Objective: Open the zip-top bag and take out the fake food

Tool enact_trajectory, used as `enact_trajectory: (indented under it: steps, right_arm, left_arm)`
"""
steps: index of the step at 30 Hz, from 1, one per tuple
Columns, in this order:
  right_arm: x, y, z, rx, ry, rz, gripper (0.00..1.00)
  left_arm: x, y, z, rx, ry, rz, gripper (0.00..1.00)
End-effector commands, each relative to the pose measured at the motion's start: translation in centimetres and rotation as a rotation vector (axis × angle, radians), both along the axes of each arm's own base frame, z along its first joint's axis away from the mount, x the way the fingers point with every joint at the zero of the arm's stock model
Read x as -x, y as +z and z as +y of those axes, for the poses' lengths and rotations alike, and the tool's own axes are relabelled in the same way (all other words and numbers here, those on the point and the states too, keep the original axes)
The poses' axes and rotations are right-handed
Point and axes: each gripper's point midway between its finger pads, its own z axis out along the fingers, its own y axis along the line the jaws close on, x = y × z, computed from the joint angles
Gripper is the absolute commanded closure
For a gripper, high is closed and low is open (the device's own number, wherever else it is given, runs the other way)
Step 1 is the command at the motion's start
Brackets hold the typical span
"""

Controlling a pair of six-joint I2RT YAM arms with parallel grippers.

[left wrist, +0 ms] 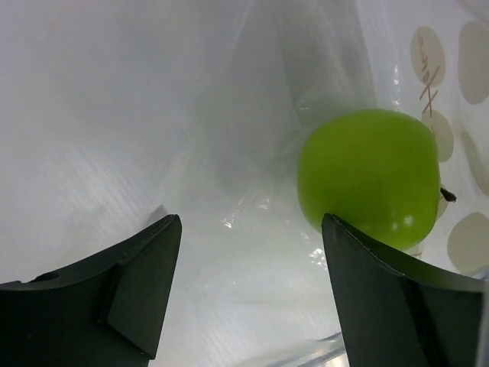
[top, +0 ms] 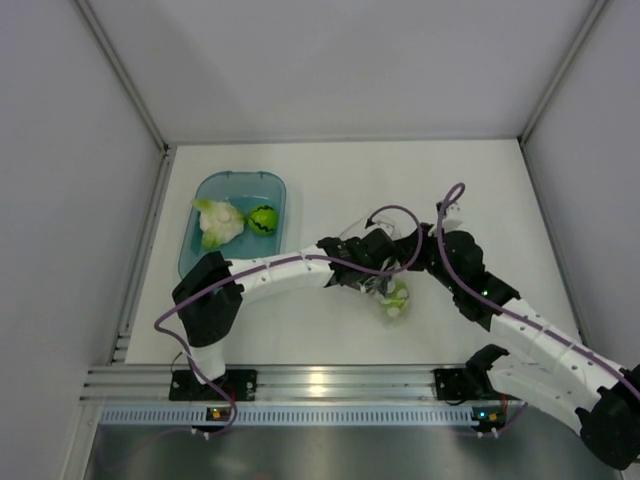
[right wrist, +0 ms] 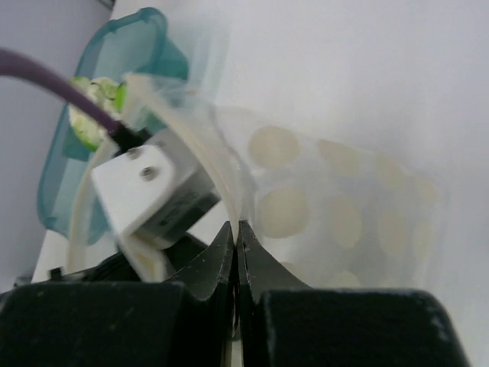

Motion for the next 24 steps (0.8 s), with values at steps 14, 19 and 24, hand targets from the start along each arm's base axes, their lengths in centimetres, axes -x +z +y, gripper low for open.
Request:
enact_trajectory:
  steps: [14,19,24]
  right_arm:
    - [0.2,-1.3,-4.4,0.1,-0.012,0.023,1.0]
    - [0.8,-1.3,-2.8,-0.011,0.041,0.016,1.0]
    - [0.8,0.7,-2.3,-0.141,0.036,-0.068,1.0]
  left_arm:
    - [-0.6,5.2,-4.4,0.175,-0.008,-0.082,0.71]
    - [-1.1,7.1,-6.1,0.239,0.012,-0.087,0.71]
    - [-1.0,7.4,-8.5,0.327,0.003,-0.047,0.66]
